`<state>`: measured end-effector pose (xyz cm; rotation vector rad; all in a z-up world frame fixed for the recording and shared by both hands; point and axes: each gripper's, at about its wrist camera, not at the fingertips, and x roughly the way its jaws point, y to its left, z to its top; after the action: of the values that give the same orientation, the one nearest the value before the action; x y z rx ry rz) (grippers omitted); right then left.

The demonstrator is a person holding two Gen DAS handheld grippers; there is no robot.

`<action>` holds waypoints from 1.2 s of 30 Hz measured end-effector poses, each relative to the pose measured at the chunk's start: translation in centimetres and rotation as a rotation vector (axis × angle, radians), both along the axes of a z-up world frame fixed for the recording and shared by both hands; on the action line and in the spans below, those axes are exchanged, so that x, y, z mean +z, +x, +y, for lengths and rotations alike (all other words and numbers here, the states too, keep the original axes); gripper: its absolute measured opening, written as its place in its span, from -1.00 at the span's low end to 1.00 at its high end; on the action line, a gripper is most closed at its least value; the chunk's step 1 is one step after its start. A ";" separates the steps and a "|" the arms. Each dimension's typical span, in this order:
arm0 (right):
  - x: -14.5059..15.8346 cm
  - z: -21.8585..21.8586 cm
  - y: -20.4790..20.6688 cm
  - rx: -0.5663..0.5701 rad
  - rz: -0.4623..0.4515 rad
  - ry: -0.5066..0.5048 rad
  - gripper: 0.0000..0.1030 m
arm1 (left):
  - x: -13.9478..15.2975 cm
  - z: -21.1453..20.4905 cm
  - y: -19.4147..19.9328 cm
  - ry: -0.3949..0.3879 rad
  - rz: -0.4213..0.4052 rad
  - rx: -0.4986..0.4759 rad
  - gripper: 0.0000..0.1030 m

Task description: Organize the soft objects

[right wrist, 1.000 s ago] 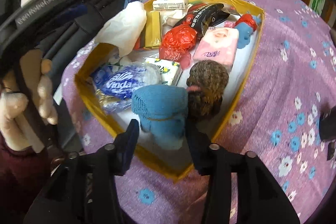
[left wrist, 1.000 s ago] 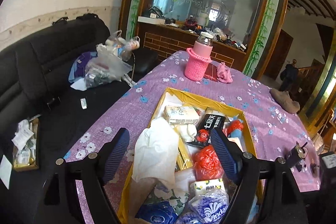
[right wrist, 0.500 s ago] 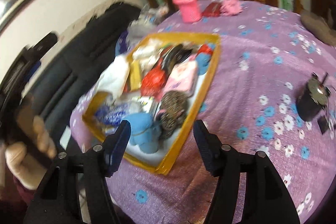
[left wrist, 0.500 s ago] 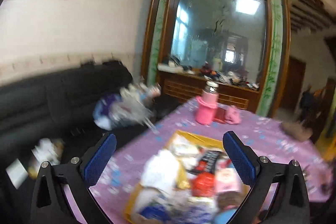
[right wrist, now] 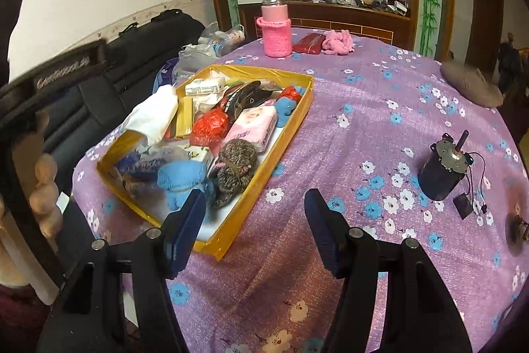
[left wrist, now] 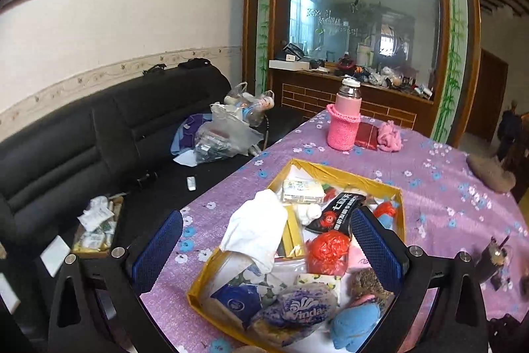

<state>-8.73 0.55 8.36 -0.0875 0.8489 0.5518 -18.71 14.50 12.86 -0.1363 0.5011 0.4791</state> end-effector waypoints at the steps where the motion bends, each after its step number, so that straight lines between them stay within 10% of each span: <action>1: -0.1 0.0 -0.1 0.001 -0.001 -0.002 0.19 | 0.0 0.1 0.3 0.003 0.003 -0.002 1.00; 36: -1.6 0.7 0.5 -0.036 0.040 -0.059 0.19 | -2.2 0.9 2.6 -0.019 0.160 -0.028 1.00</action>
<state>-8.19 1.30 6.78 -0.1148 0.9046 0.4961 -16.07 15.37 10.64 -0.1093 0.6633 0.4605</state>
